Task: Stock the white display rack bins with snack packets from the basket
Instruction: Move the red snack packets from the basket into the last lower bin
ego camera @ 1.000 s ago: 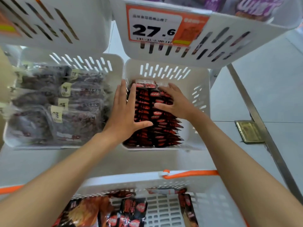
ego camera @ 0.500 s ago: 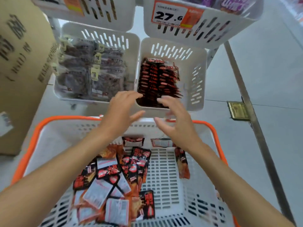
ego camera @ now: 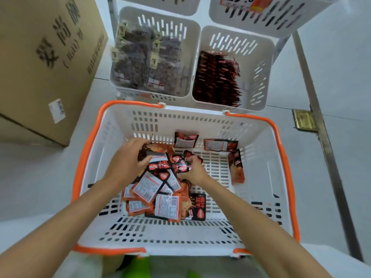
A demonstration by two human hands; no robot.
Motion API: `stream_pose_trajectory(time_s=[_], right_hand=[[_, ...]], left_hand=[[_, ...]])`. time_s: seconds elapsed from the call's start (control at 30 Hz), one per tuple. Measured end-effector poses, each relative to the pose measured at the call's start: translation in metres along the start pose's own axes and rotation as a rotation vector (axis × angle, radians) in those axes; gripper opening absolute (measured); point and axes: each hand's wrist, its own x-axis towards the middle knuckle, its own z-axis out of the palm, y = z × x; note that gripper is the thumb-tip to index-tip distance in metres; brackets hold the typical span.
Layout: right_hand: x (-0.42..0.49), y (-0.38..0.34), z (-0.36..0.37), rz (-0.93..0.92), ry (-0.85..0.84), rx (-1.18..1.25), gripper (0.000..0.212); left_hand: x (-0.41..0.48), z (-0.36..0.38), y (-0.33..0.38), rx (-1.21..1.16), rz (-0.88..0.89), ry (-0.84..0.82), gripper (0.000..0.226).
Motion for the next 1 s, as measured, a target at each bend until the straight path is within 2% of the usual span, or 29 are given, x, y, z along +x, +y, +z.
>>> stream_pose_trajectory(time_s=[0.07, 0.1, 0.17, 0.27, 0.3, 0.37, 0.43, 0.5, 0.57, 0.6, 0.63, 0.67, 0.7, 0.73, 0.9, 1.0], right_hand=[[-0.005, 0.000, -0.007, 0.031, -0.069, 0.157, 0.068], [-0.008, 0.001, -0.017, 0.001, -0.075, 0.160, 0.058], [-0.021, -0.001, -0.042, -0.112, -0.022, 0.167, 0.022], [-0.051, -0.024, -0.087, -0.262, 0.055, 0.234, 0.013], [-0.061, -0.034, -0.099, -0.303, 0.030, 0.306, 0.012], [-0.072, -0.048, -0.108, -0.345, -0.075, 0.456, 0.025], [-0.070, -0.048, -0.102, -0.320, -0.118, 0.450, 0.059], [-0.063, -0.033, -0.086, -0.202, -0.111, 0.303, 0.090], [-0.054, -0.001, -0.057, -0.023, -0.188, 0.121, 0.106], [-0.052, 0.018, -0.038, 0.067, -0.245, 0.044, 0.108], [-0.052, 0.034, -0.021, 0.148, -0.310, -0.017, 0.100], [-0.050, 0.047, -0.009, 0.183, -0.339, -0.042, 0.077], [-0.053, 0.052, -0.003, 0.190, -0.351, -0.039, 0.044], [-0.052, 0.056, -0.003, 0.145, -0.337, -0.024, 0.017], [-0.069, 0.003, -0.066, -0.245, -0.106, -0.159, 0.009], [-0.081, -0.043, -0.113, -0.379, -0.069, -0.284, 0.024]], left_hand=[[-0.003, 0.003, 0.000, -0.048, -0.036, -0.029, 0.048], [-0.002, 0.004, 0.002, -0.079, -0.046, -0.048, 0.050], [0.002, 0.007, 0.011, -0.152, -0.082, -0.092, 0.059], [0.010, 0.012, 0.041, -0.330, -0.146, -0.225, 0.086], [0.013, 0.014, 0.054, -0.425, -0.168, -0.298, 0.088], [0.020, 0.021, 0.072, -0.644, -0.235, -0.442, 0.064], [0.025, 0.030, 0.069, -0.779, -0.331, -0.464, 0.040], [0.024, 0.033, 0.051, -0.765, -0.404, -0.404, 0.038], [0.020, 0.032, 0.029, -0.765, -0.475, -0.383, 0.041], [0.017, 0.031, 0.019, -0.779, -0.509, -0.391, 0.041], [0.014, 0.032, 0.012, -0.790, -0.532, -0.408, 0.040], [0.012, 0.032, 0.008, -0.796, -0.546, -0.423, 0.038], [0.011, 0.033, 0.006, -0.803, -0.556, -0.432, 0.036], [0.011, 0.034, 0.004, -0.806, -0.558, -0.440, 0.034], [0.019, 0.035, 0.013, -0.772, -0.522, -0.404, 0.033], [0.024, 0.025, 0.037, -0.767, -0.416, -0.445, 0.037]])
